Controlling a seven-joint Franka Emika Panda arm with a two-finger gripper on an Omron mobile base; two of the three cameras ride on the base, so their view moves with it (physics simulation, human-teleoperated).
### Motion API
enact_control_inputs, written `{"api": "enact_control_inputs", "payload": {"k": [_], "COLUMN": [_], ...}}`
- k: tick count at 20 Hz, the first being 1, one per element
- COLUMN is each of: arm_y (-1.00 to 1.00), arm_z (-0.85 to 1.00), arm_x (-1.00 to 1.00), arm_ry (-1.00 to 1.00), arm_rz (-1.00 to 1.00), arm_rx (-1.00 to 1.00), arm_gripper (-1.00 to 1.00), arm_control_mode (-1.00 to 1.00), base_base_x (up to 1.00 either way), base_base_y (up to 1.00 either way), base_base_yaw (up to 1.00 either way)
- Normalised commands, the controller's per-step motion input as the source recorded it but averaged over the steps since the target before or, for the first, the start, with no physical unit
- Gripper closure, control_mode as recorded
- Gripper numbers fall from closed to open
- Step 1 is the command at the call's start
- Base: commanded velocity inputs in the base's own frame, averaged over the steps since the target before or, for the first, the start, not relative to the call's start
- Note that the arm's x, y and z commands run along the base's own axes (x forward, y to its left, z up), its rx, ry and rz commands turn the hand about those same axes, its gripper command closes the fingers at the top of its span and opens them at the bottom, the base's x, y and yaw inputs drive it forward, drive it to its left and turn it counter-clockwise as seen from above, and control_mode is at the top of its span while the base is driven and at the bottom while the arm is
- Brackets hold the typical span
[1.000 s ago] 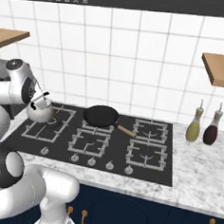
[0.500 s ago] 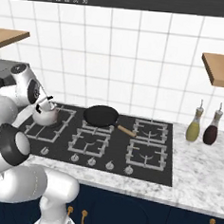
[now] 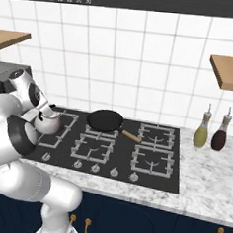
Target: Pick the kettle from the counter and place it on a stove burner. Then turn the burner on.
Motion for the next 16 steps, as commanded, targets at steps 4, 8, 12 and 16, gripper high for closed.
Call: {"api": "enact_control_inputs", "payload": {"k": [4, 8, 12, 16], "arm_y": [0.06, 0.00, 0.00, -0.08], "arm_z": [0.00, -0.04, 0.00, -0.18], "arm_x": [0.53, 0.14, 0.04, 0.14], "arm_ry": [0.00, 0.00, 0.00, 0.00], "arm_rz": [-0.04, 0.00, 0.00, 0.00], "arm_rx": [0.00, -0.02, -0.04, -0.11], "arm_gripper": [1.00, 1.00, 1.00, 1.00], "arm_control_mode": [-1.00, -1.00, -1.00, -1.00], "base_base_x": [0.00, 0.00, 0.00, 0.00], "base_base_y": [0.00, 0.00, 0.00, 0.00], "base_base_yaw": [0.00, 0.00, 0.00, 0.00]}}
